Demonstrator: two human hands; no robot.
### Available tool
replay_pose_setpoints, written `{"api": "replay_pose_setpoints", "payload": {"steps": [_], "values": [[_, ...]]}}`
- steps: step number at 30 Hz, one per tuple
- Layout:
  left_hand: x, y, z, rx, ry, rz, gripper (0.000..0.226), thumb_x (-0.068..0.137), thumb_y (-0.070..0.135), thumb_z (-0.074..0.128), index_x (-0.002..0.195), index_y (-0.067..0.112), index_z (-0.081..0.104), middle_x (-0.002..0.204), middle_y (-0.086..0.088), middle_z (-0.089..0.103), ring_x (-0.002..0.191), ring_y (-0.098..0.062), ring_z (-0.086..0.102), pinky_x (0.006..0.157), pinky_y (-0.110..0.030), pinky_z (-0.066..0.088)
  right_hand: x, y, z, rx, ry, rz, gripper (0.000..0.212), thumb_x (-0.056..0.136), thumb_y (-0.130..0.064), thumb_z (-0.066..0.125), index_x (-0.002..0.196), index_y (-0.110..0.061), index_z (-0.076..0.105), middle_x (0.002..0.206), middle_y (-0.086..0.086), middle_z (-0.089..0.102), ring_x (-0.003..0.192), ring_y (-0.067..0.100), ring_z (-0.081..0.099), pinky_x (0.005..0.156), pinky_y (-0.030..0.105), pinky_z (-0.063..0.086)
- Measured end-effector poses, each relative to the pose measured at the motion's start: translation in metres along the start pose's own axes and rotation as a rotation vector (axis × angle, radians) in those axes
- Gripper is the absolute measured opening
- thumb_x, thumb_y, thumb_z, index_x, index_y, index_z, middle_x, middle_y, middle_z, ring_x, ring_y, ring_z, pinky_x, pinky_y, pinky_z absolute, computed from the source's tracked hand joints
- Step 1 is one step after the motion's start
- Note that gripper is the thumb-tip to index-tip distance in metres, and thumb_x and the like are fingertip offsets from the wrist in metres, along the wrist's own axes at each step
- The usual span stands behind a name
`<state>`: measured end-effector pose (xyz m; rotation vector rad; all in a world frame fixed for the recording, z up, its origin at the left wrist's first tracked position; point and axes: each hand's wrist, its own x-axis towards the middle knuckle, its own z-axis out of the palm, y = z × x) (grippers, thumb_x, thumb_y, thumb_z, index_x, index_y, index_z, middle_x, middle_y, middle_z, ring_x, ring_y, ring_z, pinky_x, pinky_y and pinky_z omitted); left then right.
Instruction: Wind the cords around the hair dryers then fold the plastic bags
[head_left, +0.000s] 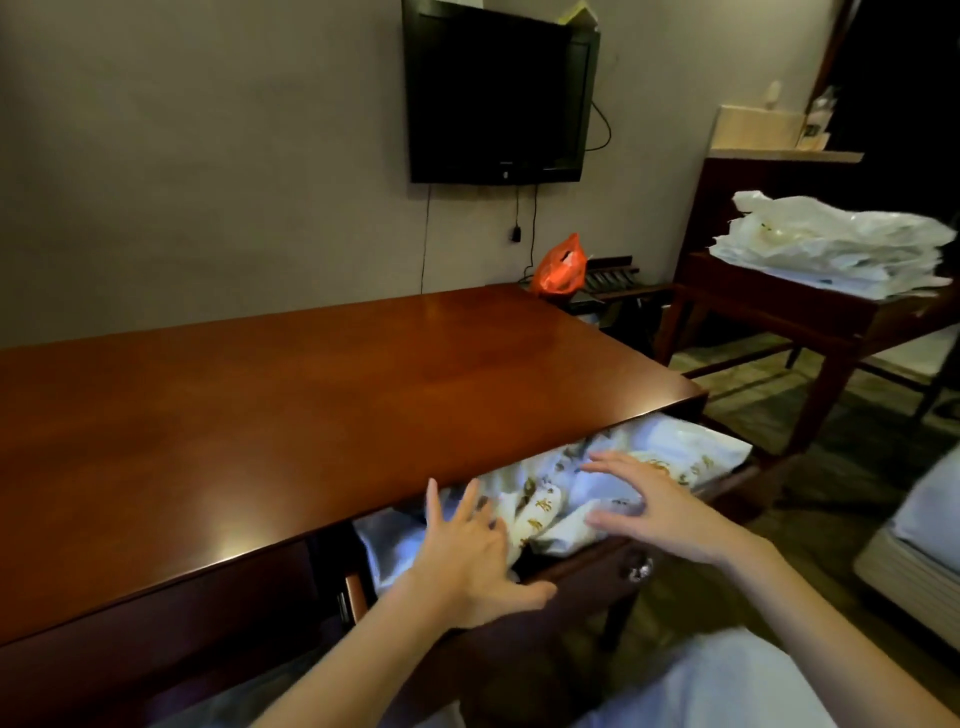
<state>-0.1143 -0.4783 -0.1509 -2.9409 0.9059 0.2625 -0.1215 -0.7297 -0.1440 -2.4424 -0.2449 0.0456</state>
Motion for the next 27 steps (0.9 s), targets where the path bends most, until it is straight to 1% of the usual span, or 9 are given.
{"api": "replay_pose_setpoints", "payload": {"steps": [3, 8, 11, 14, 17, 20, 23, 25, 27], "values": [[0.001, -0.009, -0.003, 0.019, 0.125, -0.031, 0.092, 0.089, 0.077, 0.029, 0.158, 0.02, 0.008, 0.165, -0.003, -0.002, 0.151, -0.022, -0.014, 0.115, -0.064, -0.013, -0.001, 0.008, 0.001, -0.167, -0.096, -0.024, 0.088, 0.062, -0.082, 0.059, 0.138, -0.05, 0.03, 0.152, -0.027, 0.016, 0.142, -0.004, 0.005, 0.118, 0.035, 0.014], [0.009, -0.02, -0.007, -0.067, 0.107, -0.182, 0.098, 0.088, 0.077, 0.032, 0.156, 0.021, -0.009, 0.164, -0.004, -0.015, 0.15, -0.034, -0.014, 0.116, -0.065, -0.004, 0.038, 0.018, 0.006, -0.35, 0.048, -0.13, 0.094, 0.065, -0.072, 0.066, 0.143, -0.048, 0.02, 0.156, -0.026, 0.005, 0.145, -0.002, -0.007, 0.118, 0.048, -0.002], [0.017, -0.028, -0.008, -0.1, 0.092, -0.207, 0.091, 0.091, 0.072, 0.033, 0.157, 0.019, -0.001, 0.165, -0.001, -0.005, 0.151, -0.032, -0.009, 0.117, -0.063, -0.001, 0.063, 0.014, 0.002, -0.44, -0.002, -0.183, 0.097, 0.065, -0.071, 0.067, 0.145, -0.047, 0.018, 0.153, -0.03, 0.001, 0.143, -0.005, -0.012, 0.113, 0.045, -0.011], [0.025, -0.037, -0.008, -0.156, 0.165, -0.201, 0.078, 0.095, 0.065, 0.037, 0.157, 0.026, 0.011, 0.165, 0.007, 0.006, 0.152, -0.025, -0.002, 0.119, -0.06, 0.002, 0.081, 0.009, 0.002, -0.408, -0.029, -0.169, 0.089, 0.067, -0.069, 0.067, 0.142, -0.048, 0.024, 0.149, -0.032, 0.014, 0.142, -0.008, -0.002, 0.114, 0.046, -0.013], [0.03, -0.047, -0.008, -0.209, 0.316, -0.174, 0.063, 0.097, 0.056, 0.044, 0.152, 0.034, 0.026, 0.16, 0.015, 0.02, 0.151, -0.016, 0.008, 0.12, -0.053, 0.005, 0.094, 0.011, 0.01, -0.306, 0.039, -0.176, 0.072, 0.064, -0.07, 0.066, 0.128, -0.053, 0.038, 0.136, -0.034, 0.032, 0.133, -0.012, 0.019, 0.119, 0.041, 0.012], [0.038, -0.054, -0.007, -0.288, 0.411, -0.096, 0.05, 0.092, 0.046, 0.061, 0.14, 0.038, 0.048, 0.149, 0.019, 0.042, 0.145, -0.01, 0.029, 0.119, -0.05, 0.021, 0.106, 0.013, 0.019, -0.242, 0.14, -0.172, 0.057, 0.06, -0.073, 0.065, 0.111, -0.052, 0.049, 0.115, -0.036, 0.037, 0.118, -0.012, 0.029, 0.097, 0.019, 0.034], [0.051, -0.068, 0.007, -0.21, 0.512, -0.035, 0.042, 0.056, 0.052, 0.089, 0.095, 0.047, 0.073, 0.106, 0.029, 0.069, 0.107, -0.005, 0.067, 0.082, -0.045, 0.059, 0.117, 0.024, 0.028, -0.2, 0.234, -0.173, 0.053, 0.056, -0.076, 0.065, 0.101, -0.051, 0.055, 0.109, -0.036, 0.038, 0.113, -0.011, 0.033, 0.09, 0.018, 0.034], [0.059, -0.075, 0.021, -0.232, 0.52, -0.036, 0.016, 0.07, 0.058, 0.069, 0.083, 0.052, 0.074, 0.096, 0.035, 0.068, 0.097, -0.001, 0.069, 0.07, -0.037, 0.061, 0.118, 0.03, 0.035, -0.158, 0.283, -0.14, 0.052, 0.055, -0.079, 0.066, 0.1, -0.056, 0.059, 0.11, -0.036, 0.043, 0.117, -0.014, 0.032, 0.095, 0.025, 0.032], [0.066, -0.079, 0.025, -0.278, 0.491, 0.011, 0.04, 0.092, 0.056, 0.033, 0.087, 0.055, 0.073, 0.101, 0.037, 0.066, 0.103, 0.003, 0.065, 0.07, -0.034, 0.061, 0.116, 0.038, 0.042, -0.141, 0.327, -0.167, 0.059, 0.054, -0.086, 0.06, 0.109, -0.065, 0.052, 0.113, -0.037, 0.048, 0.122, -0.018, 0.031, 0.095, 0.035, 0.032]]}}
